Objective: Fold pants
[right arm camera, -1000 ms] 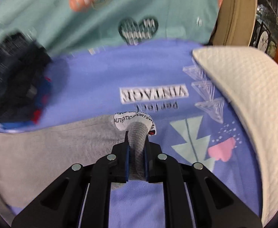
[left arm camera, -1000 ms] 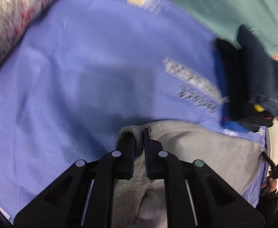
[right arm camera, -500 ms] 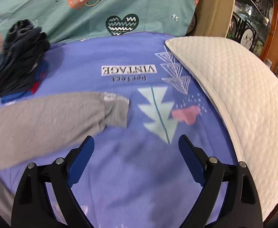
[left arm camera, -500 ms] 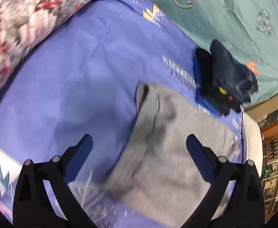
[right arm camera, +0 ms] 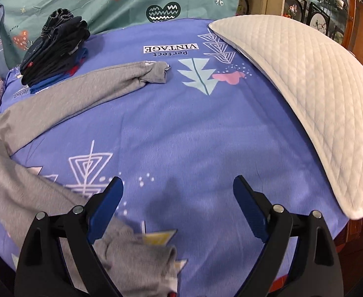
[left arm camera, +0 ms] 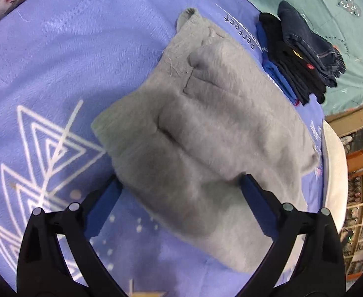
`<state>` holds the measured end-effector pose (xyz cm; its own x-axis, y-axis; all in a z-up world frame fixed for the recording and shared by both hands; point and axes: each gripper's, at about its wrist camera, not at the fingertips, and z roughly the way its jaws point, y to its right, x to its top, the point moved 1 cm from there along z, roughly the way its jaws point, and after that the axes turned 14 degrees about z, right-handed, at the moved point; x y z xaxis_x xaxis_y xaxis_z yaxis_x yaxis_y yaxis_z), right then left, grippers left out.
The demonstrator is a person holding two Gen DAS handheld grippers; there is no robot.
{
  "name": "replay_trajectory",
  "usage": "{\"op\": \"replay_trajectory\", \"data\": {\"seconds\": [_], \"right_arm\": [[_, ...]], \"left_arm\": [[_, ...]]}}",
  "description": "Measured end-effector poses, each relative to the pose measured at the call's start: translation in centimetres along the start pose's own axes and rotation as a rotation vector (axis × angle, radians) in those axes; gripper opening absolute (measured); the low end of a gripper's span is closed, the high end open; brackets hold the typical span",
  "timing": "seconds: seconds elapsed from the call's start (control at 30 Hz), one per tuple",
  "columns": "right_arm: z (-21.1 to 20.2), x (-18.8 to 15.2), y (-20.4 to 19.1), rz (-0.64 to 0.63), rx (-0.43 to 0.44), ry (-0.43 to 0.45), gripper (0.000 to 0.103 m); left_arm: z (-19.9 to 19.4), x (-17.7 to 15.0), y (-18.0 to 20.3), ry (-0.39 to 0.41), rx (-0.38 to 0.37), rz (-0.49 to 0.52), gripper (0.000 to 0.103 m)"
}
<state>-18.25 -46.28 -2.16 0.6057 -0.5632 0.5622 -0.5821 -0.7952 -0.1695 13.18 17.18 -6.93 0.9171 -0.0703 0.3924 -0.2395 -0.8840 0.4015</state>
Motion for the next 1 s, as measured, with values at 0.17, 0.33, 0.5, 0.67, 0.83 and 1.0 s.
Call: {"op": "replay_trajectory", "data": {"seconds": [0.17, 0.33, 0.5, 0.67, 0.83, 1.0], "right_arm": [[-1.8, -2.0, 0.8, -0.021, 0.109, -0.077, 0.09], [-1.2, -4.8, -0.5, -0.112, 0.137, -0.191, 0.092], [0.2, -6.2, -2.9, -0.187, 0.132, -0.262, 0.036], [-2.8, -1.8, -2.9, -0.118, 0.235, -0.154, 0.008], [-8.0, 3.5, -3.0, -0.057, 0.376, -0.007, 0.008], [-10.7, 7.2, -0.5, 0.059, 0.427, 0.103, 0.008]], "left_arm": [[1.0, 0.3, 2.1, -0.027, -0.019, 0.043, 0.032], [0.6, 0.4, 2.2, 0.005, -0.012, 0.025, 0.027], [1.4, 0.7, 1.1, 0.01, -0.058, -0.053, 0.031], [-2.7, 0.8, 2.4, 0.116, -0.063, -0.052, 0.017], [-10.6, -0.6, 5.5, 0.274, -0.139, -0.005, 0.017], [-14.6, -3.7, 7.8, 0.288, -0.091, 0.051, 0.017]]}}
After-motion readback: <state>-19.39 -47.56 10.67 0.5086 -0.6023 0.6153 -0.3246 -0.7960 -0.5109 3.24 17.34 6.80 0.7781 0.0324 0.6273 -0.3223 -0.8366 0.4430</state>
